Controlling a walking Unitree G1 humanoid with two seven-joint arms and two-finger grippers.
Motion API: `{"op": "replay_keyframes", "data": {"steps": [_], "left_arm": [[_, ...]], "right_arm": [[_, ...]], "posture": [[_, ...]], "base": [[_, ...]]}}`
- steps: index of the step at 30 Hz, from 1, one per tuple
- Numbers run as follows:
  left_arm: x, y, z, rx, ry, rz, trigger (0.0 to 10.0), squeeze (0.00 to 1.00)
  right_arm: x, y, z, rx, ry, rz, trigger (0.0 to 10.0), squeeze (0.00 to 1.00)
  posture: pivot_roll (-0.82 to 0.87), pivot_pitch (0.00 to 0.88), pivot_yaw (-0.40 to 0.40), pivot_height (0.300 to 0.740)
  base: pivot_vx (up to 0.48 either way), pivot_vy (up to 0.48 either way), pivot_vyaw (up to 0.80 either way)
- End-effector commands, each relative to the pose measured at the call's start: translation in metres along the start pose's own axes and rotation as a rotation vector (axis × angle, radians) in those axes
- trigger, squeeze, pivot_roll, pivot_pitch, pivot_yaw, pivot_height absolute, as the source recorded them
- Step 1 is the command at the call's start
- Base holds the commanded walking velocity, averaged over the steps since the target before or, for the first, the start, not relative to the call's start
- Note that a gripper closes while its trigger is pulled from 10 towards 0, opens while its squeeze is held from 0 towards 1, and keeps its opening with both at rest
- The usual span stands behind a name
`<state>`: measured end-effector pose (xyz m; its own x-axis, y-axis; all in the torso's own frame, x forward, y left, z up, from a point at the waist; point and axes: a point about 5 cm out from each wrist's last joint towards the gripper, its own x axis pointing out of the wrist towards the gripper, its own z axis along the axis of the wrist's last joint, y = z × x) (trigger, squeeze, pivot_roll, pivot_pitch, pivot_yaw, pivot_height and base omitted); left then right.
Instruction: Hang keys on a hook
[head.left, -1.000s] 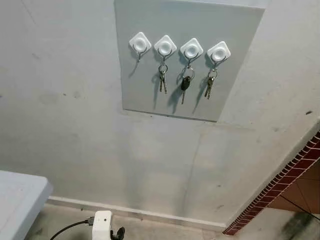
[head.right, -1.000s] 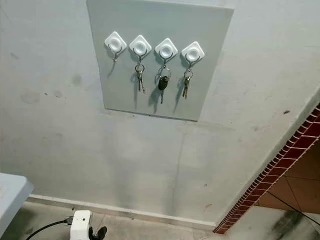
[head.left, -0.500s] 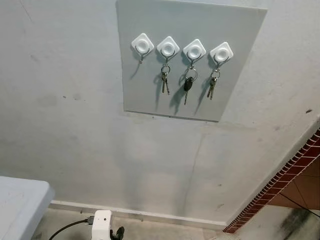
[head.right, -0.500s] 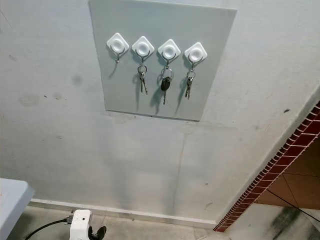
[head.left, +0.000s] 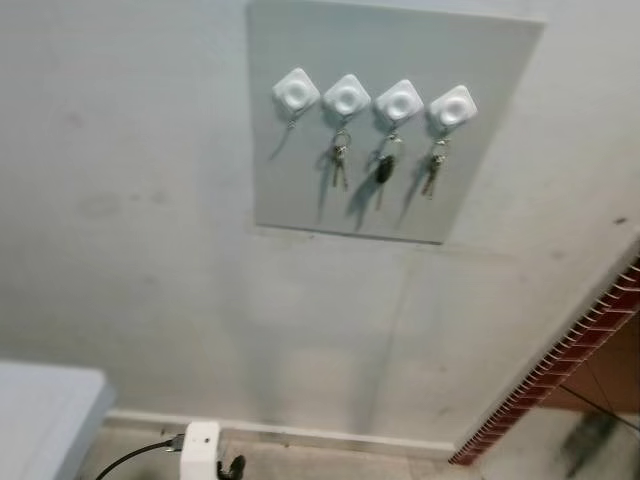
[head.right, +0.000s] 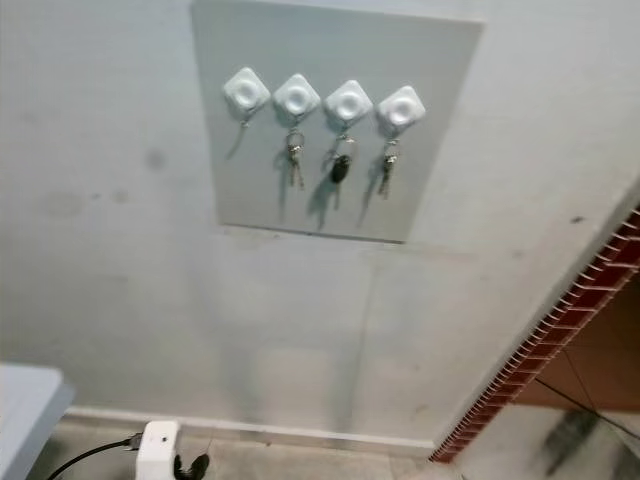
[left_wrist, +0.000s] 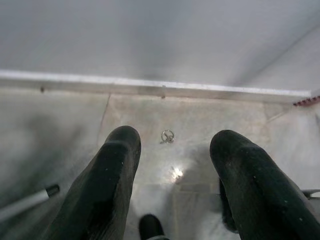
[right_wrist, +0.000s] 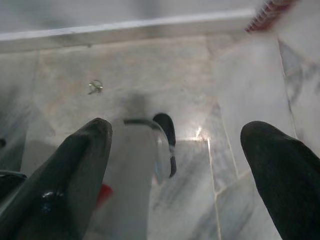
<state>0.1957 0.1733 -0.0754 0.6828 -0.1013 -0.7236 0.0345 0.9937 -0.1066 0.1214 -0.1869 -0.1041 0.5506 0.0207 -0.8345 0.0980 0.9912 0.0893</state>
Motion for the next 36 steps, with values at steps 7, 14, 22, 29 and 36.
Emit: {"op": "replay_keyframes", "data": {"steps": [7,14,22,29,36], "left_arm": [[-0.0007,-0.0031,-0.0064,-0.027,0.023,0.005,10.0,0.00],[0.0003,-0.0039,-0.0036,-0.019,0.018,0.004,10.0,0.00],[0.0005,-0.0048,-0.0037,-0.017,0.021,-0.003,10.0,0.00],[0.0003,-0.0048,-0.0045,-0.020,0.025,-0.004,10.0,0.00],[-0.0001,-0.0043,-0.0064,-0.047,0.029,0.011,10.0,0.00]], "right_arm": [[0.0002,-0.0036,0.0017,-0.006,0.004,-0.018,10.0,0.00],[0.0005,-0.0045,0.0032,0.002,0.000,-0.021,10.0,0.00],[0.0007,-0.0041,0.0040,0.016,-0.006,-0.022,10.0,0.00],[0.0007,-0.0039,0.0039,0.023,-0.008,-0.022,10.0,0.00],[0.0005,-0.0043,0.0036,0.036,-0.009,-0.026,10.0,0.00]], "posture": [[-0.01,0.000,-0.006,0.740],[-0.01,0.000,-0.007,0.740],[-0.02,0.000,-0.003,0.740],[-0.02,0.000,-0.004,0.740],[-0.02,0.000,-0.002,0.740]], "base": [[0.000,0.000,0.00],[0.000,0.000,0.00],[0.000,0.000,0.00],[0.000,-0.262,0.00],[0.000,-0.192,0.00]]}}
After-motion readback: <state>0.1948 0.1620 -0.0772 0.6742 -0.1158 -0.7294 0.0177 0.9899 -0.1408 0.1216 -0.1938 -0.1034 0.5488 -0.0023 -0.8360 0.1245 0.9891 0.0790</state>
